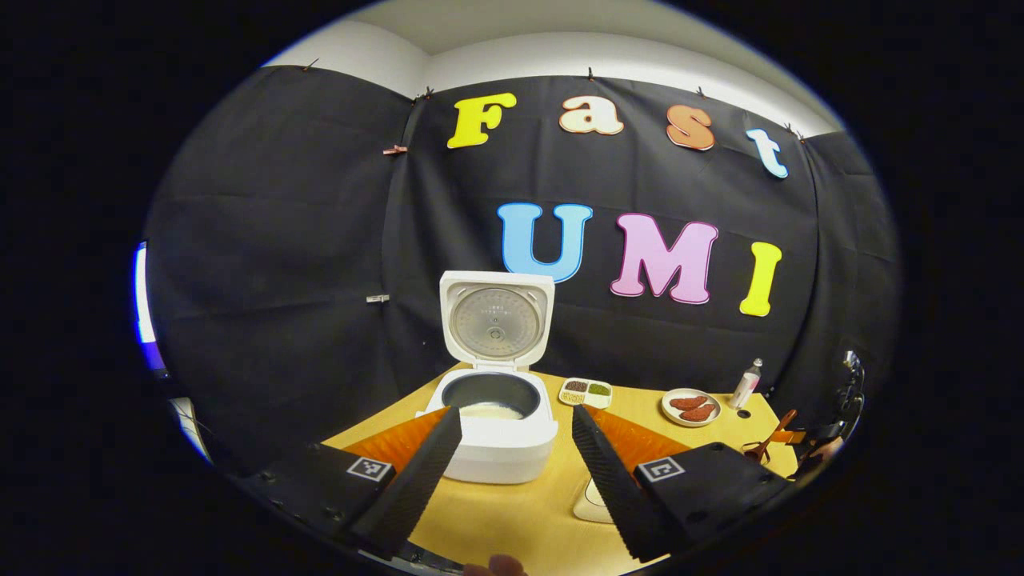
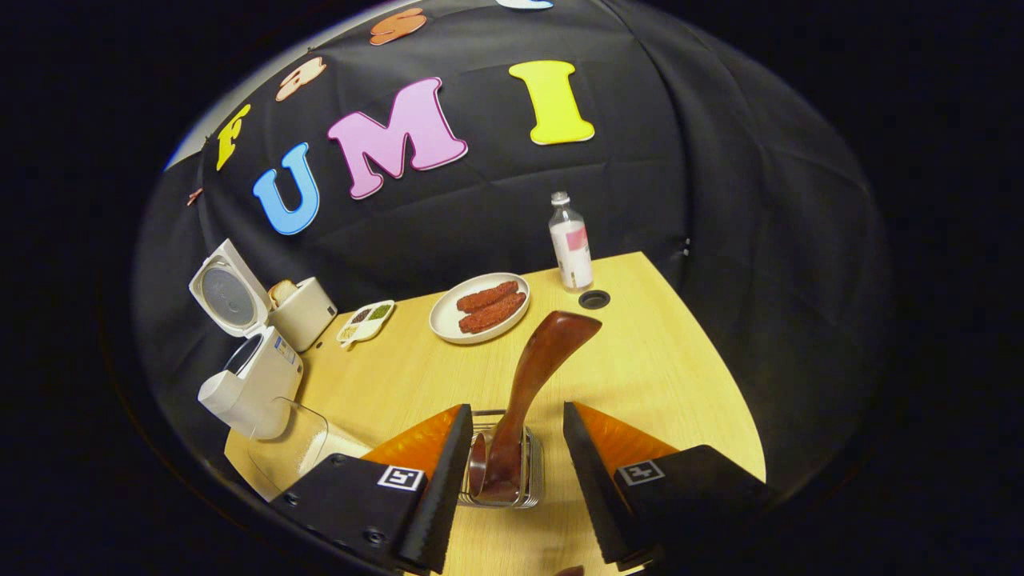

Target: Close the left gripper, press the button to open the rice cooker; take a wooden spoon from the chopstick holder with the right hand, scoop a spoonful of rice and pour it into the rice cooker, then put the wooden spoon back into the chopstick holder.

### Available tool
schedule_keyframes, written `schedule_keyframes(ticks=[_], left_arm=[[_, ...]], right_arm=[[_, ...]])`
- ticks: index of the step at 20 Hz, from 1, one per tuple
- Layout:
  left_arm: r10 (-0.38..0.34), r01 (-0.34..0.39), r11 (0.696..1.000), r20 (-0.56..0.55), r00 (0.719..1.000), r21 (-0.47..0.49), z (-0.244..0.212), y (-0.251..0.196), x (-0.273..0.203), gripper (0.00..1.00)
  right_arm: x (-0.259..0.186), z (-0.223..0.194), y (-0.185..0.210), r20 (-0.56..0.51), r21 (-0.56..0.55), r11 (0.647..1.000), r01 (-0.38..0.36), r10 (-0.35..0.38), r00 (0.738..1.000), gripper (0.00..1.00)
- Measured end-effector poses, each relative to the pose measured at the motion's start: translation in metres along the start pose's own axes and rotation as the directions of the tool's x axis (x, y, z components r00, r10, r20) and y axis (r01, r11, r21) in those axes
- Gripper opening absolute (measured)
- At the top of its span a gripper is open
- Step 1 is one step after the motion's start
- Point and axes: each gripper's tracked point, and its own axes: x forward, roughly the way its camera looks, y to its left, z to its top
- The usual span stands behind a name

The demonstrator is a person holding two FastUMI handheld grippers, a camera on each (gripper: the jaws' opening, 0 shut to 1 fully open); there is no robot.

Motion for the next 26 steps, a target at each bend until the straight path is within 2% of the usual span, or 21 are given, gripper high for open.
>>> schedule_keyframes(ticks=[2, 4, 5, 6, 7, 9, 12, 15, 16, 20, 23, 26], left_arm=[[0.017, -0.017, 1.0, -0.018, 1.0, 0.006, -0.008, -0.001, -0.006, 0.96], [0.041, -0.04, 0.999, -0.027, 0.999, 0.016, -0.01, 0.001, -0.012, 0.96], [0.052, -0.051, 0.999, -0.027, 0.998, 0.015, -0.01, 0.003, -0.015, 0.96], [0.061, -0.061, 0.998, -0.026, 0.998, 0.013, -0.008, 0.006, -0.018, 0.96], [0.072, -0.072, 0.997, -0.025, 0.997, 0.01, -0.008, 0.009, -0.021, 0.96], [0.09, -0.089, 0.996, -0.025, 0.996, 0.013, -0.01, 0.013, -0.026, 0.96], [0.098, -0.097, 0.995, -0.02, 0.995, 0.014, -0.007, 0.018, -0.032, 0.96], [0.089, -0.089, 0.996, -0.023, 0.996, 0.004, -0.006, 0.02, -0.03, 0.96], [0.088, -0.088, 0.996, -0.021, 0.996, -0.002, -0.004, 0.022, -0.03, 0.96], [0.07, -0.07, 0.997, 0.001, 0.998, 0.02, 0.007, 0.038, -0.026, 0.96], [0.012, -0.012, 0.999, 0.007, 1.0, 0.053, 0.014, 0.046, -0.012, 0.96], [-0.059, 0.058, 0.996, 0.012, 0.998, 0.063, 0.025, 0.057, 0.008, 0.96]], right_arm=[[0.014, -0.002, 0.0, -0.014, -0.007, 1.0, -0.02, 0.02, 1.0, 0.69], [0.021, -0.001, 0.002, -0.023, -0.027, 0.999, -0.042, 0.041, 0.999, 0.56], [0.019, 0.004, 0.003, -0.022, -0.038, 0.998, -0.047, 0.046, 0.999, 0.56], [0.022, -0.001, 0.005, -0.02, -0.045, 0.998, -0.053, 0.052, 0.998, 0.26], [0.017, 0.004, 0.008, -0.002, -0.051, 0.997, -0.064, 0.064, 0.998, 0.3], [0.014, 0.011, 0.015, 0.028, -0.067, 0.995, -0.068, 0.07, 0.997, 0.17], [0.001, 0.026, 0.025, 0.096, -0.109, 0.992, -0.069, 0.08, 0.992, 0.13], [-0.008, 0.041, 0.026, 0.122, -0.09, 0.993, -0.075, 0.085, 0.989, 0.13], [-0.014, 0.047, 0.028, 0.138, -0.079, 0.994, -0.074, 0.085, 0.987, 0.1], [-0.042, 0.075, 0.044, 0.211, -0.101, 0.994, -0.042, 0.063, 0.975, 0.09], [-0.072, 0.099, 0.094, 0.271, -0.108, 0.991, -0.084, 0.111, 0.956, 0.09], [-0.096, 0.102, 0.175, 0.293, -0.196, 0.965, -0.173, 0.226, 0.929, 0.1]])
